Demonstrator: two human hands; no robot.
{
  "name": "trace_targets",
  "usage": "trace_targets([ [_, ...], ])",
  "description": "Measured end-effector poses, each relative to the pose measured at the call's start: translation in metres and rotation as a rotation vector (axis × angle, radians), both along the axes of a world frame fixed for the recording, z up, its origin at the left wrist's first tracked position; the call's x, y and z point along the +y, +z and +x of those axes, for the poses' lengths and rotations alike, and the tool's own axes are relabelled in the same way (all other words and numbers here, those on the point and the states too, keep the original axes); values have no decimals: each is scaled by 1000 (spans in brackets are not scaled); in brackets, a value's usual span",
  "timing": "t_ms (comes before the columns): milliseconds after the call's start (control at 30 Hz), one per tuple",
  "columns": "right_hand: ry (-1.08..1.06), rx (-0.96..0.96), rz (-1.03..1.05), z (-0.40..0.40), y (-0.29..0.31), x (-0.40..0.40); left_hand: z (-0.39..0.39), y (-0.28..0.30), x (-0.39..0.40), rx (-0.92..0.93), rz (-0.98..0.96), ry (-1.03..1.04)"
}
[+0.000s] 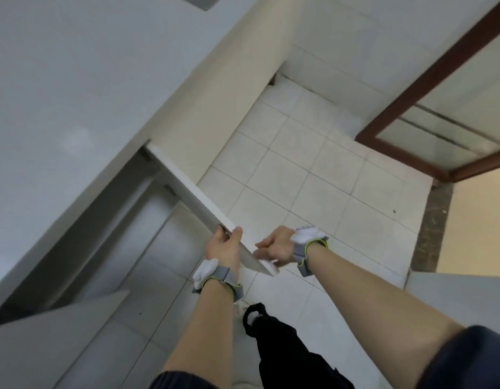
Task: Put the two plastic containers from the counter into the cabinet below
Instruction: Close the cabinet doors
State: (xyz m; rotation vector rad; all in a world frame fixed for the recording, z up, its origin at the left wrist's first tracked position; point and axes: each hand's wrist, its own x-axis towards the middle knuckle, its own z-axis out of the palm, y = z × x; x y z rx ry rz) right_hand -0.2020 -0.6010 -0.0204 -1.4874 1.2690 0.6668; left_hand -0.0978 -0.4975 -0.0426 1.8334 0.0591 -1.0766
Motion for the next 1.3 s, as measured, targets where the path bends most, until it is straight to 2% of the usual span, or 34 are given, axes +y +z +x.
trace_targets([
  [100, -149, -64, 196, 19, -22, 64, 21, 4, 55, 14, 4, 5],
  [267, -278, -167, 268, 77, -38, 178, 55, -2, 153, 46, 60, 173],
  [433, -327, -243, 336, 152, -34, 267, 72, -11, 252, -28, 129, 368],
  [500, -403, -265, 315, 167, -31, 268, 72, -16, 263, -36, 157, 343],
  [600, -413, -254, 368, 194, -28, 275, 79, -27, 281, -4, 177, 418],
  [700, -366, -256, 409, 218, -32, 279, 95, -31, 280, 21, 160, 631],
  [767, -356, -266, 421, 237, -38, 285, 113, -32, 278, 99, 123, 794],
  [867, -343, -282, 411, 267, -47, 294, 145, -45, 279, 212, -5, 961],
  [933, -356, -291, 390, 288, -55, 297, 168, -47, 281, 215, -83, 1030],
  [1100, -414, -323, 420, 322, -68, 303, 213, -53, 288, 180, -202, 1067],
  [1300, -374, -312, 424, 341, -72, 302, 235, -55, 286, 172, -164, 1133],
])
